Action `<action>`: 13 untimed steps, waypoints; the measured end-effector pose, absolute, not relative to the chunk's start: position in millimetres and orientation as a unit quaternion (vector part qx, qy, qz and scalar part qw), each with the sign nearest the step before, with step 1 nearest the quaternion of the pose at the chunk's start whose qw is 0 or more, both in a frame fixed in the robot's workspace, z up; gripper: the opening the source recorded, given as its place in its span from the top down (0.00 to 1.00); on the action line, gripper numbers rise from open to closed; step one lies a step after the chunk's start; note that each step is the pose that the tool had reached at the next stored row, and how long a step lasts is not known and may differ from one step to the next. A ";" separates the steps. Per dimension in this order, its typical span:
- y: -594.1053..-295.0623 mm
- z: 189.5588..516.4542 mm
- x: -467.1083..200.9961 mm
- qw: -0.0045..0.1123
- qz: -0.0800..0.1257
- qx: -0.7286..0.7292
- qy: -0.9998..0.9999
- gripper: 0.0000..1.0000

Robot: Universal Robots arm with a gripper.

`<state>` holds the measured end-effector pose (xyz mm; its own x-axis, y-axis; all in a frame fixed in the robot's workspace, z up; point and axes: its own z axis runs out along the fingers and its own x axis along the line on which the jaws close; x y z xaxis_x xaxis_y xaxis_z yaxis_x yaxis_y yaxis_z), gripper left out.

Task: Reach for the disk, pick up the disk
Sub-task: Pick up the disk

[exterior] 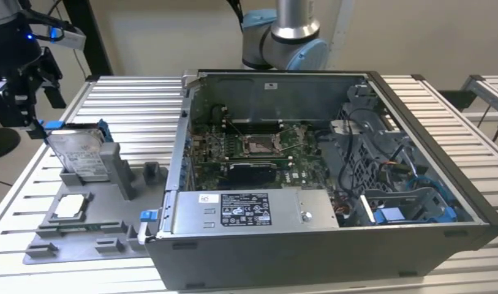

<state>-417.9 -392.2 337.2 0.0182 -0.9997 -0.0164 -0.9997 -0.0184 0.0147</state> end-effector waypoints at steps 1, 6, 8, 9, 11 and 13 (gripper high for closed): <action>-392.2 336.2 -417.9 0.001 0.011 -0.714 0.701 0.00; -392.3 330.1 -417.9 0.001 0.011 -0.714 0.701 0.00; -392.2 327.4 -417.8 0.001 0.011 -0.714 0.701 0.00; -392.2 325.9 -417.8 0.001 0.011 -0.714 0.701 0.00; -392.1 323.2 -417.8 0.001 0.011 -0.714 0.701 0.00; -391.9 320.4 -417.8 0.001 0.011 -0.714 0.701 0.00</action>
<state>-417.8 -391.9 320.4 0.0183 -0.9997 -0.0164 -0.9997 -0.0185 0.0146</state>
